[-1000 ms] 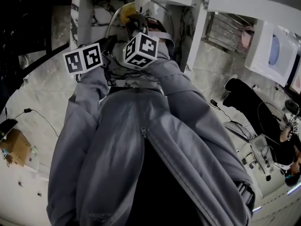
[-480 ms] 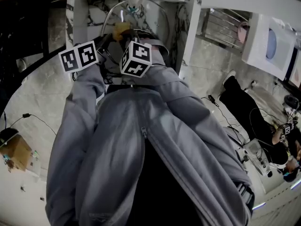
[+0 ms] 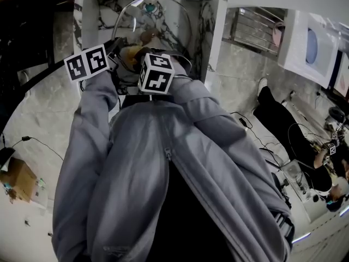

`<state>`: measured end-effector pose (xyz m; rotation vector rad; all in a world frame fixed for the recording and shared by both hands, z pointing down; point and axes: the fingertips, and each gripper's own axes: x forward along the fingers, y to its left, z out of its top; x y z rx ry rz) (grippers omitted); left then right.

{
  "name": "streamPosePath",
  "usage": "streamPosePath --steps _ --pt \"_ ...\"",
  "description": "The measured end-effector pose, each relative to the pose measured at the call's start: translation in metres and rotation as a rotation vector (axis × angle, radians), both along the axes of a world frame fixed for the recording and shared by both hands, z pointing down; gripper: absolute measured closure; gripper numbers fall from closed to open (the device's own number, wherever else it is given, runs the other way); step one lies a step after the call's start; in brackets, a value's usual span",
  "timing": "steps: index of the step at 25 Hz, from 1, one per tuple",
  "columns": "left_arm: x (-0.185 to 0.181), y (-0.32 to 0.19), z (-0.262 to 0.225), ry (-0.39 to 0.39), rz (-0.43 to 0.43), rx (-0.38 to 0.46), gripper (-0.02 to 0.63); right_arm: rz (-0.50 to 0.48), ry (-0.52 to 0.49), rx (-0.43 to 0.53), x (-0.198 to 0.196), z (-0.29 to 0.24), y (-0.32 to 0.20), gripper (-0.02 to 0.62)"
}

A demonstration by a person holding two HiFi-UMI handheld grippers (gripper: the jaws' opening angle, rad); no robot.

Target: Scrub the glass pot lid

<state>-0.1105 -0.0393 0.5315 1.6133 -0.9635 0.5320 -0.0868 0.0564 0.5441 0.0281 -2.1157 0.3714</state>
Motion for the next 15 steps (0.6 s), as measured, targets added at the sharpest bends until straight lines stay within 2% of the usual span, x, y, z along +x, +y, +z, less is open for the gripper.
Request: streamPosePath --steps 9,12,15 --pt "-0.013 -0.004 0.0 -0.015 -0.008 0.004 0.554 -0.084 -0.046 -0.176 -0.005 -0.007 0.024 0.545" --pt "-0.016 -0.004 0.0 -0.018 -0.004 0.001 0.554 -0.064 -0.071 -0.16 -0.002 -0.017 0.012 0.545" --pt "-0.016 -0.005 0.0 -0.019 0.003 -0.002 0.554 0.016 -0.075 -0.086 0.01 -0.026 -0.018 0.545"
